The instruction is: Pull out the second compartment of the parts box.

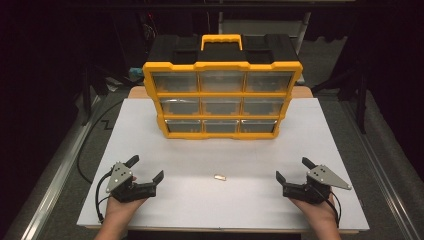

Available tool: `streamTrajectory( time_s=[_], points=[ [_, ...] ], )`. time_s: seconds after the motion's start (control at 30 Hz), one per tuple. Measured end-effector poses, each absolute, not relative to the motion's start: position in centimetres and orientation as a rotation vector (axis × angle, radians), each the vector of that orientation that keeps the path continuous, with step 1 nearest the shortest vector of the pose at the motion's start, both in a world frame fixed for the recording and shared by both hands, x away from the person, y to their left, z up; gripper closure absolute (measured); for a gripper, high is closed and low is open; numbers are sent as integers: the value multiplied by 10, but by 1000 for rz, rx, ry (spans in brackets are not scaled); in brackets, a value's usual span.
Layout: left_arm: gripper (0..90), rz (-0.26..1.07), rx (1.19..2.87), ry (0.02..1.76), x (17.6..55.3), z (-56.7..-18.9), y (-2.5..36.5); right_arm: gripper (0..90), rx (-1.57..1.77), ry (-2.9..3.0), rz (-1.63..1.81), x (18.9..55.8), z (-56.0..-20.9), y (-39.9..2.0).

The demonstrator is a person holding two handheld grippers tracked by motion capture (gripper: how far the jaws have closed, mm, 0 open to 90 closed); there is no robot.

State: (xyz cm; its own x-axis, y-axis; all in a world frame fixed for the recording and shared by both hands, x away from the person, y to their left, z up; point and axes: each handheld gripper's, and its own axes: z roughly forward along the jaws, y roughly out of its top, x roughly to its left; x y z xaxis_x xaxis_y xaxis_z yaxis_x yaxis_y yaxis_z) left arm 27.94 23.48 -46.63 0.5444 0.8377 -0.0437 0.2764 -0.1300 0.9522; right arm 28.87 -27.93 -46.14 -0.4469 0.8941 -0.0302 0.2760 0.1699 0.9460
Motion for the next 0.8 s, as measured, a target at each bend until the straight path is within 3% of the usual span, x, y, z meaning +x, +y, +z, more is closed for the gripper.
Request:
streamTrajectory(
  time_s=[0.8],
  points=[
    [3,599,1658,947,281,-468,236,0,1084,1852,1269,297,-464,-264]
  ],
)
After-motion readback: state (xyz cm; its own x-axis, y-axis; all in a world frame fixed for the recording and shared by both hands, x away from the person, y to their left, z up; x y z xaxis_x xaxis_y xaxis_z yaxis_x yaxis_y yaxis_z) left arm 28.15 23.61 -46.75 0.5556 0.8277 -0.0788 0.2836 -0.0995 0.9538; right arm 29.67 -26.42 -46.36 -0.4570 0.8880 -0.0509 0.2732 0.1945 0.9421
